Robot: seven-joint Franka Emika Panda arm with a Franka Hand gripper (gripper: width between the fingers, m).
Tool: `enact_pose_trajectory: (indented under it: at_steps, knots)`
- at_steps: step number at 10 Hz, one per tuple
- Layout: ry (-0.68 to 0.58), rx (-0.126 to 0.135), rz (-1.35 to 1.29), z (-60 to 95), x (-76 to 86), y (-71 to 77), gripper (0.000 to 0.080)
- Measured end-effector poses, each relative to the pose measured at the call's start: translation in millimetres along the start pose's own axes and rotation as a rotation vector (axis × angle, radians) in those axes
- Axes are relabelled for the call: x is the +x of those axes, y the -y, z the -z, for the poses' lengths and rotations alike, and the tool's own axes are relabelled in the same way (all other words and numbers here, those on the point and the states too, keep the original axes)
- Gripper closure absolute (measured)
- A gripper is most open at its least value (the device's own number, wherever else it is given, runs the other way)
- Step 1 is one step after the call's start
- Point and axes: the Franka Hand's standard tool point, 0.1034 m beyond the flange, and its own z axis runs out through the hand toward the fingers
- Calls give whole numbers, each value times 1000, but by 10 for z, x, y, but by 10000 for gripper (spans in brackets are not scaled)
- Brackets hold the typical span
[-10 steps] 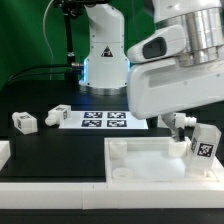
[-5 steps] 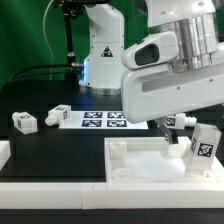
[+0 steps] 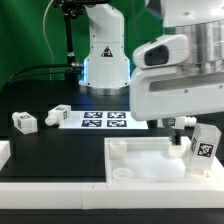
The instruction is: Assemble one leg
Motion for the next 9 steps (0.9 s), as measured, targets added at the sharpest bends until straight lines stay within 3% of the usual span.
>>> enact_pose_trajectory:
  at_steps: [5, 6, 7, 8, 9]
  knots:
    - [-6, -12, -17, 7, 24, -40, 151]
    - [-5, -12, -32, 3, 21, -34, 240]
    - [-5, -12, -39, 2, 21, -34, 240]
    - [-5, -11, -80, 0, 19, -30, 423]
    - [-5, -11, -134, -1, 19, -31, 513]
